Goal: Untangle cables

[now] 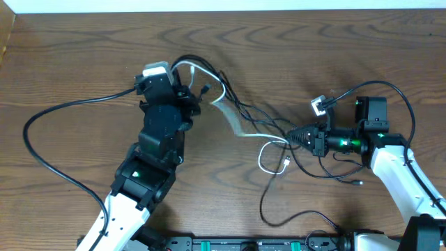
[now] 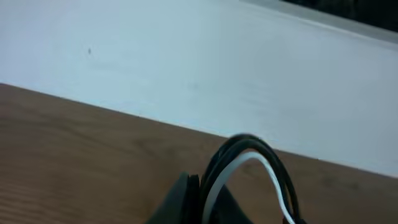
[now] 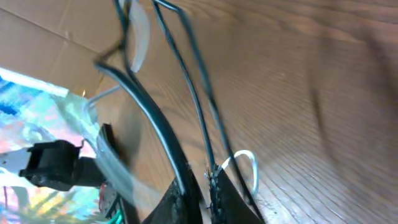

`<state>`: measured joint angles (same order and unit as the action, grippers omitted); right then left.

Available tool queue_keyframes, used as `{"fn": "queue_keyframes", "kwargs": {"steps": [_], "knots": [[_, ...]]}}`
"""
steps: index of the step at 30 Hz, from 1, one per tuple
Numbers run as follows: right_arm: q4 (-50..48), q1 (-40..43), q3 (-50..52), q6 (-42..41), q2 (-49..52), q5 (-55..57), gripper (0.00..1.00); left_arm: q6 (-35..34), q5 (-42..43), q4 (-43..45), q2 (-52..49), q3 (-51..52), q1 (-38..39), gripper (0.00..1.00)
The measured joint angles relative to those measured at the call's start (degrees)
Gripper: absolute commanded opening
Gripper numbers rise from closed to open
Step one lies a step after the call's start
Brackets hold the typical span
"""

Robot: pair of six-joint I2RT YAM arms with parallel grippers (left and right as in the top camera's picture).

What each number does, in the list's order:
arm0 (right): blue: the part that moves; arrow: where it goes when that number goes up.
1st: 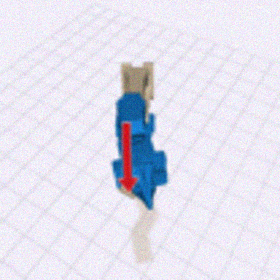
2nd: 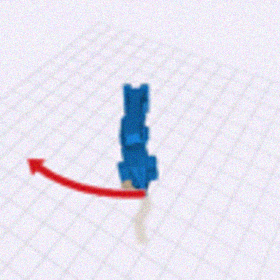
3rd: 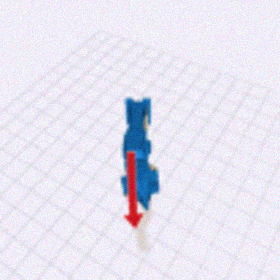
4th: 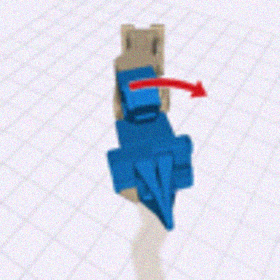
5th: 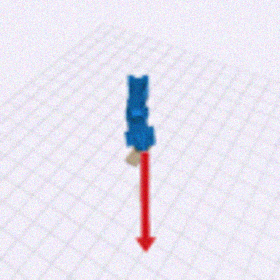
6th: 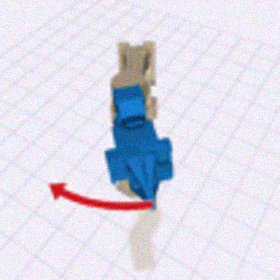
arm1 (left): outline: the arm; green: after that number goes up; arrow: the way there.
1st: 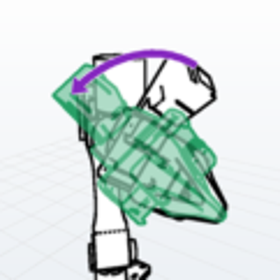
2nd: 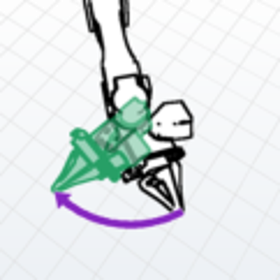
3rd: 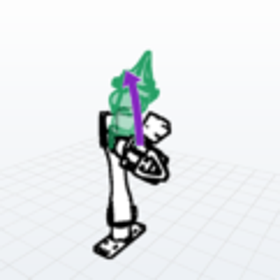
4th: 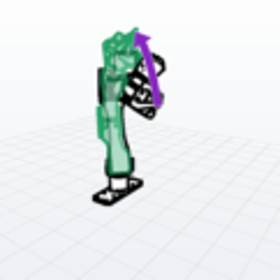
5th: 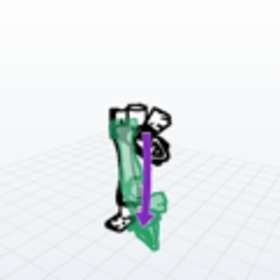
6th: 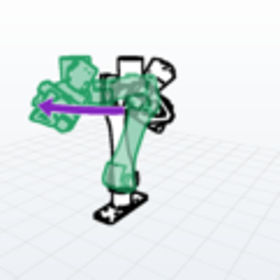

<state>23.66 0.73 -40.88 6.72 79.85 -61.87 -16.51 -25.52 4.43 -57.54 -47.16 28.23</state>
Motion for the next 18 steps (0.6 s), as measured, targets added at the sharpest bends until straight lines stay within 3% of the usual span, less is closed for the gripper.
{"fn": "queue_keyframes", "kwargs": {"steps": [4,5,6,7,8,9,18], "knots": [[0.1,0.0,0.0,0.2,0.0,1.5,0.33,0.0,-0.5,4.7,0.0,0.0,0.0,0.07],[0.1,0.0,0.0,0.3,0.0,1.9,0.47,0.0,-0.5,5.8,0.0,0.0,0.0,0.08],[0.1,0.0,0.0,0.3,0.0,2.6,0.54,0.0,-0.5,6.9,0.0,0.0,0.0,0.08],[0.1,0.0,0.0,0.1,0.0,2.8,0.77,0.0,-0.3,7.5,0.0,0.0,0.0,0.08],[-0.3,0.0,0.0,0.3,0.0,3.2,0.93,0.0,0.1,8.6,0.0,0.0,0.0,0.08],[-0.5,0.0,0.0,0.2,0.0,3.3,0.99,0.0,0.5,9.1,0.0,0.0,0.0,0.08],[-4.8,0.0,0.0,-0.2,0.0,3.7,0.99,0.0,6.9,11.1,0.0,0.0,0.0,0.08]]}}
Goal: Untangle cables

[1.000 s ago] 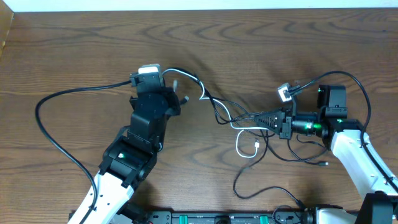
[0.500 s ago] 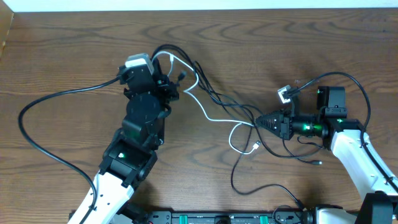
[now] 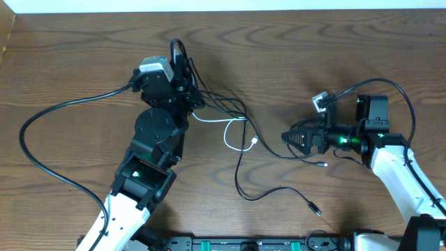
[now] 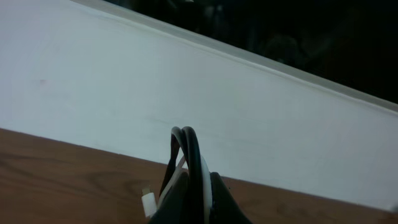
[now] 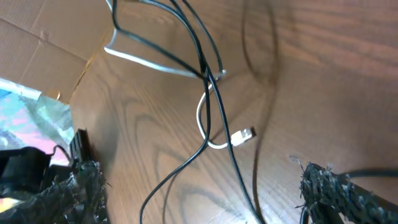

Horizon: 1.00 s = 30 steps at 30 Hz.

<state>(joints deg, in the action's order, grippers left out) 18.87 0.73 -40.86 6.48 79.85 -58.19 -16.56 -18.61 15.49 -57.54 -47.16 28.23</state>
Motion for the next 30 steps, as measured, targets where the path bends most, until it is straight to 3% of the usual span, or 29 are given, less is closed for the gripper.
{"fn": "queue_keyframes", "kwargs": {"steps": [11,18,30], "knots": [[-19.6,-0.6,0.1,-6.3,0.0,-8.9,0.99,0.0,19.2,0.0,0.0,0.0,0.0,0.08],[-32.7,-6.3,0.1,-14.3,0.0,-10.8,0.99,0.0,33.3,0.0,0.0,0.0,0.0,0.08],[-45.0,-17.5,0.1,-30.5,0.0,1.2,0.99,-1.1,45.5,0.0,-1.0,0.0,0.0,0.08]]}}
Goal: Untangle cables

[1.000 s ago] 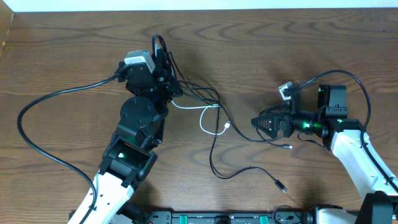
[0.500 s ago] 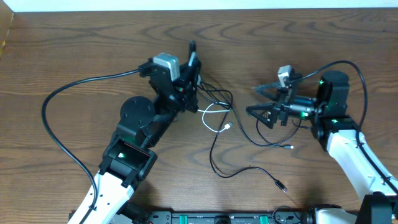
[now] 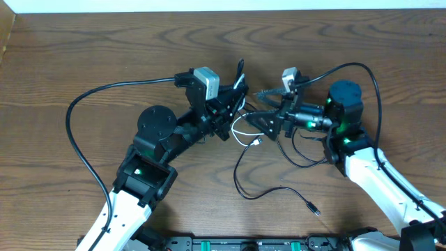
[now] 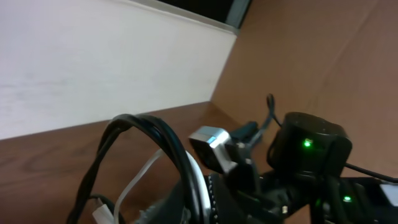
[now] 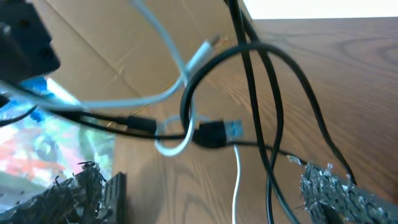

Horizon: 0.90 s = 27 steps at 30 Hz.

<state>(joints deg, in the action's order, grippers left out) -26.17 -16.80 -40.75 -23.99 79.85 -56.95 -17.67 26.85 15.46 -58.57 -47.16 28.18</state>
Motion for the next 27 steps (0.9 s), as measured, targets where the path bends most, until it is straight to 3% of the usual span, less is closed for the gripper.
{"fn": "queue_keyframes", "kwargs": {"steps": [15,19,27], "knots": [[-1.2,-5.4,0.0,-1.7,0.0,13.6,0.97,-5.8,6.3,0.0,-0.1,0.0,0.0,0.08],[-1.3,-6.5,0.0,-2.0,0.0,16.3,0.92,-7.8,6.3,0.2,-0.1,0.0,0.0,0.08],[-1.5,-10.3,0.0,-4.2,0.0,23.6,0.68,-9.9,8.7,2.4,-0.1,0.0,0.0,0.08]]}}
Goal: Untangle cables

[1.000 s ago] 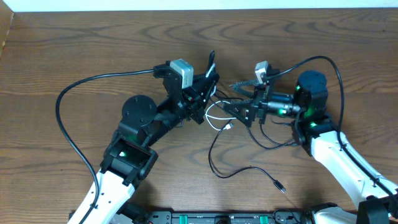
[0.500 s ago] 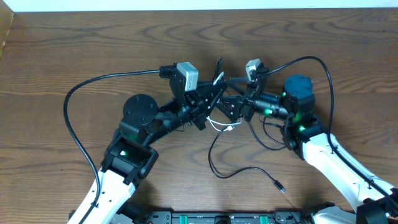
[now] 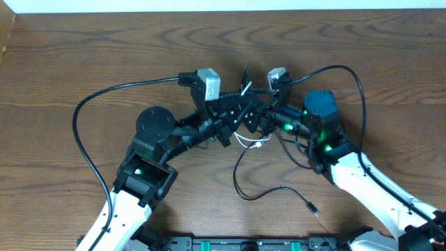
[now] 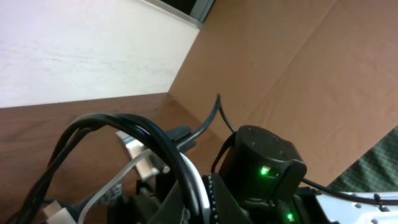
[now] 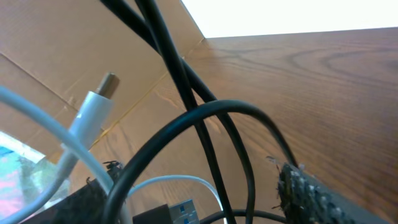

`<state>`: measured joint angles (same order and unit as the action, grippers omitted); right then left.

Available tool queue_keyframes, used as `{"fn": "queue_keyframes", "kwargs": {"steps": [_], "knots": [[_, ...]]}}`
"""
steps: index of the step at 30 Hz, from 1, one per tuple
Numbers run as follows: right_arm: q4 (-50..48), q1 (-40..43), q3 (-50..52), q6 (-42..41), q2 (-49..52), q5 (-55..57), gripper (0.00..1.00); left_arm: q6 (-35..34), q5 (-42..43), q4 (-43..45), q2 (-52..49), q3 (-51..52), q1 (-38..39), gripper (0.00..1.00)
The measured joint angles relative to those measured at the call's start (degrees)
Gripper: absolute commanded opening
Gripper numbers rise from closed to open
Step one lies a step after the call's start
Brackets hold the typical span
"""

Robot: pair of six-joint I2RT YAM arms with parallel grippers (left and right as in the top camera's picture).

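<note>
A tangle of black and white cables (image 3: pixel 245 132) lies at the table's middle. My left gripper (image 3: pixel 235 117) is shut on a bundle of black and white cables (image 4: pixel 180 163), held up off the wood. My right gripper (image 3: pixel 262 118) faces it from the right, almost touching, and is open. In the right wrist view its fingers (image 5: pixel 314 193) stand wide apart, with black loops (image 5: pixel 186 118), a white cable with a plug (image 5: pixel 93 107) and a black USB plug (image 5: pixel 177 213) between them. One loose black cable end (image 3: pixel 311 206) trails towards the front.
The left arm's own black supply cable (image 3: pixel 90 132) arcs over the left half of the table. The right arm's cable (image 3: pixel 348 77) loops behind its wrist. The wooden table (image 3: pixel 70 56) reaches to a white strip at the far edge.
My right gripper has moved left, closer to the left gripper, and the held cables now pass between its open fingers. The left gripper stays shut on the bundle, shifted slightly right.
Both grippers were shut on cables, far apart, with the tangle stretched between them. Then the right gripper was open and the cables hung from the left gripper at the far left. Later the left gripper held the bundle at the middle, and the open right gripper has closed in on it.
</note>
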<state>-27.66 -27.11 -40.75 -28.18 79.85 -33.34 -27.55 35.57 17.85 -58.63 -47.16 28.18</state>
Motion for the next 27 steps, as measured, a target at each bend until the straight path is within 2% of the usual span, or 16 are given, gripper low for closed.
{"fn": "queue_keyframes", "kwargs": {"steps": [3,6,15,16,18,19,27], "knots": [[0.0,-1.1,0.0,-0.4,0.0,1.7,0.53,-0.3,0.2,0.0,0.0,0.0,0.0,0.08],[0.0,-1.9,0.0,-0.7,0.0,3.0,0.45,-0.7,0.3,0.0,-0.1,0.0,0.1,0.08],[-0.1,-2.4,0.0,-1.6,0.0,9.1,0.36,-0.8,0.3,0.4,-0.2,0.0,3.6,0.08],[0.0,-2.4,0.0,-1.6,0.0,9.9,0.32,-0.8,0.3,0.4,-0.2,0.0,3.8,0.08],[0.0,-2.4,0.0,-1.9,0.0,11.1,0.09,-0.8,0.3,0.4,-0.2,0.0,3.9,0.08],[0.0,-2.4,0.0,-2.0,0.0,11.6,0.01,-0.9,0.3,0.4,-0.2,0.0,3.9,0.08],[2.2,-2.4,0.0,-1.9,0.0,13.4,0.01,0.1,-0.2,0.4,-0.2,0.0,4.0,0.08]]}}
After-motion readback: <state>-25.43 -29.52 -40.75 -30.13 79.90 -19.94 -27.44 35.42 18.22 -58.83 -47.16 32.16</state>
